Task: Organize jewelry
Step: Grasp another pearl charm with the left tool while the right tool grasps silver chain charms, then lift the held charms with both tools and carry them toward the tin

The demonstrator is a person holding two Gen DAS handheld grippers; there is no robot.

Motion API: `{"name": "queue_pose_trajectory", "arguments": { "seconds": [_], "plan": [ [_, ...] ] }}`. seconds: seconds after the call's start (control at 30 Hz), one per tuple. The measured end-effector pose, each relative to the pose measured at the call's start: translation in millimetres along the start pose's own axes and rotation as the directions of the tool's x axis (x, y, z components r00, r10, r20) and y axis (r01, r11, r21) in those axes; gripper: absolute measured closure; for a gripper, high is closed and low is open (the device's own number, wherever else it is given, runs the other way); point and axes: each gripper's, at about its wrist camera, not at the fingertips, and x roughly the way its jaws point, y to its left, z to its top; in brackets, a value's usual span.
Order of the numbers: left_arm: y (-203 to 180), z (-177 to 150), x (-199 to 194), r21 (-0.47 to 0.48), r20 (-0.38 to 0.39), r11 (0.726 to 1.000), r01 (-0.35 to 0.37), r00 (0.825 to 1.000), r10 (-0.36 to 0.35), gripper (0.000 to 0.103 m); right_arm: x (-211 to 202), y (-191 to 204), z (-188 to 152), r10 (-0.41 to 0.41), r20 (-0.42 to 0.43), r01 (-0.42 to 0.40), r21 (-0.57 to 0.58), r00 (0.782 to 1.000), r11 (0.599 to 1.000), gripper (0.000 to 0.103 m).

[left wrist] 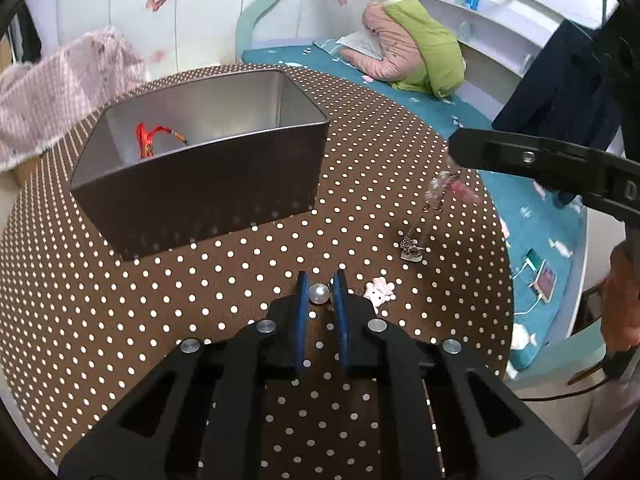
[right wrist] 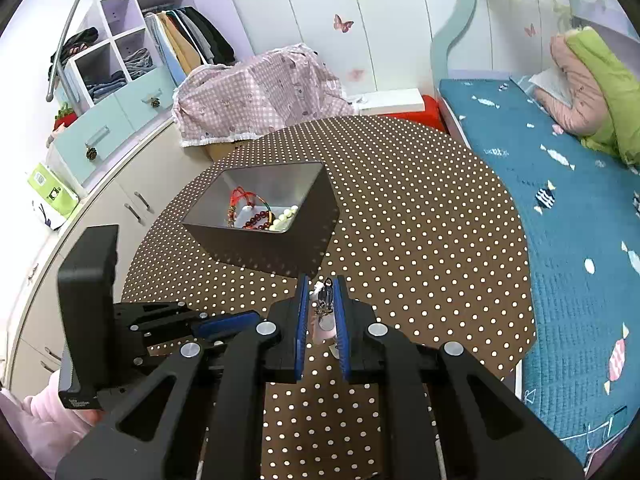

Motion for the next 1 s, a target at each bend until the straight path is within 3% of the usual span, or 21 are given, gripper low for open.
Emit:
{"name": "queue_pose_trajectory", "arguments": {
  "seconds": [0.3,0.33,0.43,0.53,0.7,0.83,1.0],
  "plan": [
    [18,1,-16,-0.048,0.041,0.999,-0.012,0.999,0.014,0.094,23,-24,-24,-0.063,-0.115,0.07,0.056,0.991,0.996,0.09],
    [21,2,-18,-0.053,0.045,0.998,-0.015,0.999,0.017,0.094,24,-25,-27,-0.078,-0.121,0.086,0.055,0.99,0.995,0.088],
    [27,0,-24,-0.065,0.056,0.998,-0.02,0.998,0.023,0.094,20,-25,-32,-0.114,-0.125,0.12,0.041,0.986,0.992,0.066],
    [31,-1,-27,-0.079,0.061,0.997,-0.018,0.998,0.023,0.094,16,-18,-35,-0.119,-0.12,0.121,0.008,0.986,0.993,0.059],
    [37,-7,-29,-0.095,0.058,0.995,-0.017,0.998,0.023,0.094,29,-8,-44,-0.182,-0.151,0.175,-0.059,0.972,0.983,0.059],
    [38,-10,-31,-0.1,0.056,0.995,-0.015,0.998,0.021,0.094,31,0,-48,-0.214,-0.144,0.199,-0.115,0.966,0.973,0.088],
    [39,-13,-34,-0.106,0.063,0.994,-0.016,0.998,0.023,0.094,26,2,-46,-0.22,-0.143,0.204,-0.122,0.965,0.971,0.088]
  ]
}}
